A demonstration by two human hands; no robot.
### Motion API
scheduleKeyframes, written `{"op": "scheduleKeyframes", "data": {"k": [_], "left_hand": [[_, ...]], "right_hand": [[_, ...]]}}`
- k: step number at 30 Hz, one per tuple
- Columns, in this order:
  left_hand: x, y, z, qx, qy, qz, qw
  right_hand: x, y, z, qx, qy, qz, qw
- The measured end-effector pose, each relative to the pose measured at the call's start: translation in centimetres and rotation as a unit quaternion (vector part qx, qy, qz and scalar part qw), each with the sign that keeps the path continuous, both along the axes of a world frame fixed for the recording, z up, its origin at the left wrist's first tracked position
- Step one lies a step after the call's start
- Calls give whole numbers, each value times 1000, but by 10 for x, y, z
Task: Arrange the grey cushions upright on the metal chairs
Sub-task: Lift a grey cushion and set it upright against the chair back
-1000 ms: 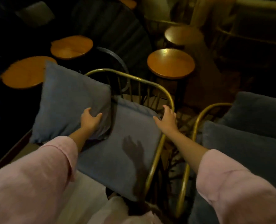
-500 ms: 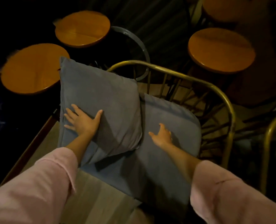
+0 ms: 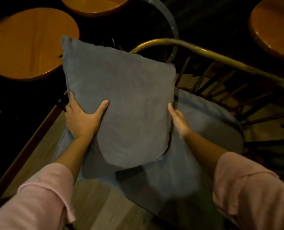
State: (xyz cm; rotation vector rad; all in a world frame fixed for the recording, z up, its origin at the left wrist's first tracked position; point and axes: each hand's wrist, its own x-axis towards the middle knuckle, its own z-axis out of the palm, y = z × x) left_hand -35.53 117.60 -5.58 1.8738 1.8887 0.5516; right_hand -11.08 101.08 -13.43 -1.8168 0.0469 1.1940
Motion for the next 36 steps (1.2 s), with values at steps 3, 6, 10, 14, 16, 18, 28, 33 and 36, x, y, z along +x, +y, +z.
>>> {"op": "scheduleKeyframes", "data": {"k": [3, 6, 10, 14, 16, 18, 28, 33, 36], "left_hand": [[-8, 5, -1, 13, -40, -20, 999], [-14, 7, 1, 10, -66, -45, 997], [-13, 8, 15, -21, -40, -41, 998], [-2, -7, 43, -12, -85, -26, 996], [6, -20, 51, -9, -126, -47, 991], [18, -39, 51, -36, -162, -90, 982], [42, -118, -34, -244, -177, -213, 929], [21, -135, -77, -377, -92, -276, 879], [16, -141, -97, -370, -51, -297, 879]], "right_hand": [[-7, 6, -1, 50, 72, -5, 996], [-23, 7, 0, 85, 82, -60, 991], [-30, -20, 1, 111, 64, -121, 984], [-35, -58, 29, 78, -2, -196, 977], [-39, -85, 39, 40, -32, -238, 970], [-43, -121, 47, 17, -45, -282, 958], [-69, -254, 13, -51, -39, -341, 938], [-74, -284, -19, -106, -49, -283, 952], [-72, -288, -31, -114, -40, -238, 964]]}}
